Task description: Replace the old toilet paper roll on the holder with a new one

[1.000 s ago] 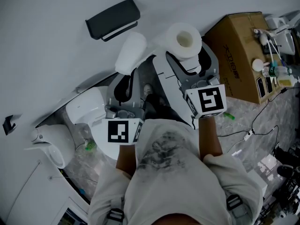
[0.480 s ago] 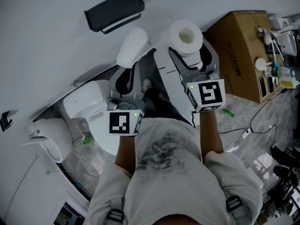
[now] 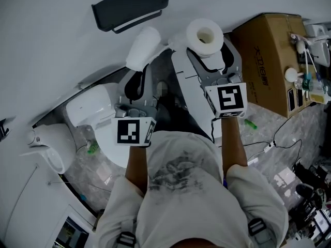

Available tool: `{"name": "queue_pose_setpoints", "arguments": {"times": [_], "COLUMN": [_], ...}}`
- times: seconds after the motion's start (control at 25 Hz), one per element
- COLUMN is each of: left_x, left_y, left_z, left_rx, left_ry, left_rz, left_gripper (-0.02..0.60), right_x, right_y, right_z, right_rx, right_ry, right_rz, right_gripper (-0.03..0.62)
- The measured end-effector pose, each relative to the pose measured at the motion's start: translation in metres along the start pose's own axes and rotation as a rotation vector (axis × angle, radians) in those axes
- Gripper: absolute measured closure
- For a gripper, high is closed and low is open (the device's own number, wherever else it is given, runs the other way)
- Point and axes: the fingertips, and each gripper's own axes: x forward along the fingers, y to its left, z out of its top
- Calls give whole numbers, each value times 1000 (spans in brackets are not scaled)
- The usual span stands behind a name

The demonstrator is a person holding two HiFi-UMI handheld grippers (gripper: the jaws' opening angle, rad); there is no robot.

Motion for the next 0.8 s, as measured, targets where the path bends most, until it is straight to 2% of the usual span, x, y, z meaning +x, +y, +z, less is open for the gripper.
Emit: {"name": "queue_pose_setpoints", "arguments": {"times": [0.8], "left_x": [24], "left_y": [25], "left_z": [-38], "left_rx": [-48], "left_ry": [30], "left_rz": [-2], "left_gripper": [566], "right_x": [74], "right_y": [0], "right_z": [-35], "right_rx": [-120], "right_ry": [58], "right_rz": [25], "right_gripper": [235]}}
